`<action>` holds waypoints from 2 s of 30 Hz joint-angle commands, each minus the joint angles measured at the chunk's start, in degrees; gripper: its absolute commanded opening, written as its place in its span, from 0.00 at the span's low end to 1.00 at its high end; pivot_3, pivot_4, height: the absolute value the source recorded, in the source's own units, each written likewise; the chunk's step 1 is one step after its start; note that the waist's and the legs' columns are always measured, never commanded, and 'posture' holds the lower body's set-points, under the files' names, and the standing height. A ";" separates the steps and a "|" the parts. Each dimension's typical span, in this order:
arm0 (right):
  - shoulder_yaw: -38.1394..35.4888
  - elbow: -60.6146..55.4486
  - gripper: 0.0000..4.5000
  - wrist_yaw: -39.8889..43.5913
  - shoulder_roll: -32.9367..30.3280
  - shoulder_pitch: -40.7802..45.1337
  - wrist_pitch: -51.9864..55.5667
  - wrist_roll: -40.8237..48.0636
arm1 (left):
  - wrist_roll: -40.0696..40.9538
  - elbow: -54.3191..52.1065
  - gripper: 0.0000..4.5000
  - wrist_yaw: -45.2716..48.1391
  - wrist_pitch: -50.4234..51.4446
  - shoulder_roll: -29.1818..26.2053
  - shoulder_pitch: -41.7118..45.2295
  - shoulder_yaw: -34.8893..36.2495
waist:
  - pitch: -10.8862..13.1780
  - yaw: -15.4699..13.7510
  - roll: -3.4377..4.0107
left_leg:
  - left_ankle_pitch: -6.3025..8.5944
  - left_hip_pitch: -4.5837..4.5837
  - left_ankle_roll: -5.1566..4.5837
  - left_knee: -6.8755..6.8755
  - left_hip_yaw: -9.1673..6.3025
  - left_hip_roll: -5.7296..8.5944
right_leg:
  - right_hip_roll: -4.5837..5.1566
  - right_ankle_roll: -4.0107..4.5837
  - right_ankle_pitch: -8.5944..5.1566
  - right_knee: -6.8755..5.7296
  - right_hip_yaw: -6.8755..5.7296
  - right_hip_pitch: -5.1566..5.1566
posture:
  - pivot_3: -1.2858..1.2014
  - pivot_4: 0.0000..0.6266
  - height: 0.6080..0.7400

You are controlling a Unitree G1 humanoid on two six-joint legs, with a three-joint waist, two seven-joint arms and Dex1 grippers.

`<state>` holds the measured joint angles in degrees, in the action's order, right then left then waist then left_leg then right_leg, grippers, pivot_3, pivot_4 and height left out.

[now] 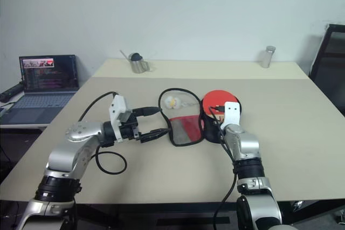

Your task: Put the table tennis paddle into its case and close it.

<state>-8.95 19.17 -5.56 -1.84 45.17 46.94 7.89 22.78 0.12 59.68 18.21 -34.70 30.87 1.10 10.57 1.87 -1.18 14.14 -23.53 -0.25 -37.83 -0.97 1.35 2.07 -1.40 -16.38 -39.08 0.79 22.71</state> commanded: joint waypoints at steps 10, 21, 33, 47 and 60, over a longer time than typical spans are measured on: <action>2.07 -8.44 0.99 0.02 1.08 -0.77 2.68 -0.16 | 0.03 -1.02 1.00 -0.25 -1.17 -0.08 0.12 0.28 | 0.00 0.00 0.01 | 0.00 0.00 0.00 0.00 0.00 0.00 | 0.00 0.00 0.00 0.00 0.00 0.00 | 0.52 0.24 1.00; 5.30 -36.11 0.99 18.35 -10.75 -6.06 12.94 9.79 | -1.82 0.40 1.00 -2.84 -2.06 0.26 -0.25 0.56 | 0.00 -0.26 0.00 | 0.00 -0.39 0.00 -0.06 -0.02 0.00 | 0.01 0.00 0.00 -0.02 -0.01 0.39 | 0.52 0.24 1.00; -2.78 -42.70 0.99 44.99 -36.91 -3.85 15.95 28.60 | -9.69 18.15 1.00 -7.74 -5.56 -1.35 4.98 0.22 | 0.00 -0.10 0.00 | 0.01 -0.40 -0.02 -0.06 0.00 -0.01 | 0.00 0.00 0.00 -0.02 -0.03 0.40 | 0.52 0.24 1.00; 0.58 -42.53 0.99 49.32 -41.57 -5.26 9.70 29.78 | -21.11 53.62 1.00 -13.39 -19.72 5.58 21.87 -4.57 | -0.01 -0.55 -0.05 | 0.01 -0.55 -0.03 -0.14 0.00 0.02 | 0.04 -0.04 0.02 0.00 -0.07 0.45 | 0.52 0.24 1.00; -0.83 -43.43 0.99 47.67 -42.49 -6.59 9.46 30.14 | -22.33 69.96 1.00 -13.91 -22.67 15.18 35.08 -3.78 | 0.01 -0.61 -0.09 | 0.01 -0.68 -0.03 -0.21 -0.06 0.06 | 0.04 -0.05 0.03 -0.01 -0.13 0.52 | 0.52 0.24 1.00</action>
<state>-7.79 -22.28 42.31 -43.46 38.63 57.56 37.26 0.21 70.90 44.72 -2.30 -19.96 62.36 -4.03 10.58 1.27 -1.27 14.15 -24.24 -0.27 -38.06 -1.04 1.41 2.12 -1.45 -16.35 -39.09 0.65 23.22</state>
